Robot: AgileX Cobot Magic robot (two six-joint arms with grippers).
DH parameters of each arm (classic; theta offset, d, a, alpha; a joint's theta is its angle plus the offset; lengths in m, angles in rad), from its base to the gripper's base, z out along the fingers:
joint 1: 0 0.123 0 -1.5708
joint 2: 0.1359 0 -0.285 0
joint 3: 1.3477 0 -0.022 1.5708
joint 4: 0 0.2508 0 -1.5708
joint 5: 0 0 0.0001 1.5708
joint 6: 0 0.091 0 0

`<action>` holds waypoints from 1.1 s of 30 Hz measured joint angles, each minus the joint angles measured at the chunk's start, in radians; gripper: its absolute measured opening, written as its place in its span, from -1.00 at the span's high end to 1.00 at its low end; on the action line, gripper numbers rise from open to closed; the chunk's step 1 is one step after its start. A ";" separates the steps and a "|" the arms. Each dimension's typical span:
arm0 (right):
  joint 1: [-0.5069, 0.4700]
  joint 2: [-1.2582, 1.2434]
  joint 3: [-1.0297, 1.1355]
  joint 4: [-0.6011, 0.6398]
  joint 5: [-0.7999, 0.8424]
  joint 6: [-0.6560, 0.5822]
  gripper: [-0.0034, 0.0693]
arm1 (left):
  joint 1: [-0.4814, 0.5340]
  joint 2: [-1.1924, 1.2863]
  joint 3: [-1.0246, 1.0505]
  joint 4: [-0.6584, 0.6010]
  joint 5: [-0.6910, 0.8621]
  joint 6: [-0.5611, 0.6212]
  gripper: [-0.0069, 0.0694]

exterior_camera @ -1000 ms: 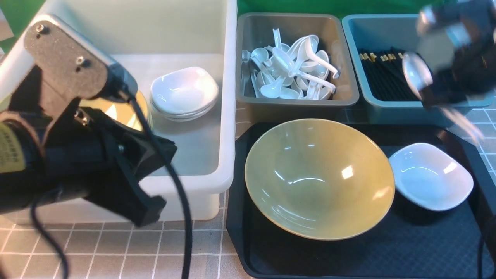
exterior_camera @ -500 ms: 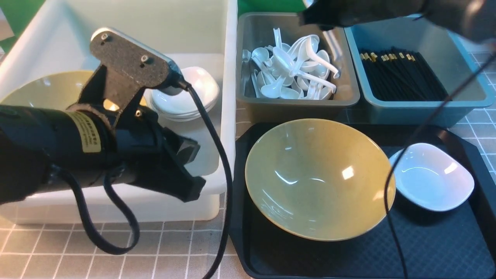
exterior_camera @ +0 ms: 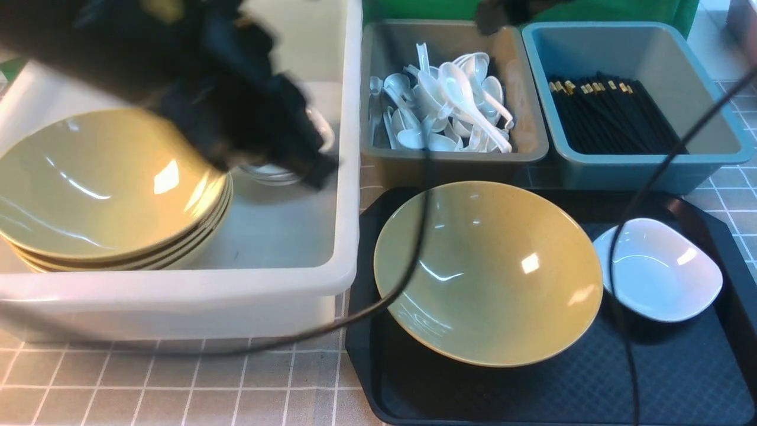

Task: On grey table put chopsticks spoon bowls plates into blue grey white boxes.
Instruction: 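Grasp the large bowl on the tray by its rim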

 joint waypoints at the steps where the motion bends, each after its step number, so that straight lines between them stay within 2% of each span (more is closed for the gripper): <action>1: 0.000 -0.013 -0.001 0.000 0.025 -0.009 -0.34 | 0.000 0.038 -0.032 -0.024 0.006 0.013 0.82; 2: 0.001 -0.059 0.001 0.000 0.073 -0.037 -0.25 | 0.000 0.087 -0.073 -0.055 0.018 0.035 0.80; 8: 0.001 -0.268 0.163 -0.013 0.073 -0.074 0.20 | -0.001 0.349 -0.319 -0.133 0.123 0.078 0.54; 10: 0.001 -0.407 0.312 -0.016 0.073 -0.074 0.37 | -0.001 0.445 -0.392 -0.130 0.128 0.089 0.29; 11: 0.001 -0.418 0.338 -0.016 0.073 -0.074 0.39 | -0.001 0.445 -0.395 -0.129 0.128 0.091 0.27; 14: 0.001 -0.584 0.548 -0.018 0.060 -0.072 0.48 | -0.001 0.514 -0.420 -0.092 0.132 0.094 -0.03; 18: 0.001 -0.781 0.808 -0.018 -0.030 -0.070 0.50 | -0.001 0.593 -0.422 -0.036 0.134 0.094 -0.34; 21: 0.001 -0.902 0.962 -0.018 -0.107 -0.062 0.50 | -0.001 0.647 -0.422 -0.009 0.134 0.094 -0.43; 24: 0.001 -0.974 1.067 -0.018 -0.166 -0.049 0.50 | -0.001 0.693 -0.422 0.029 0.133 0.092 -0.44; 33: 0.001 -0.998 1.116 -0.018 -0.194 -0.046 0.50 | -0.002 0.733 -0.423 0.120 0.065 0.024 -0.44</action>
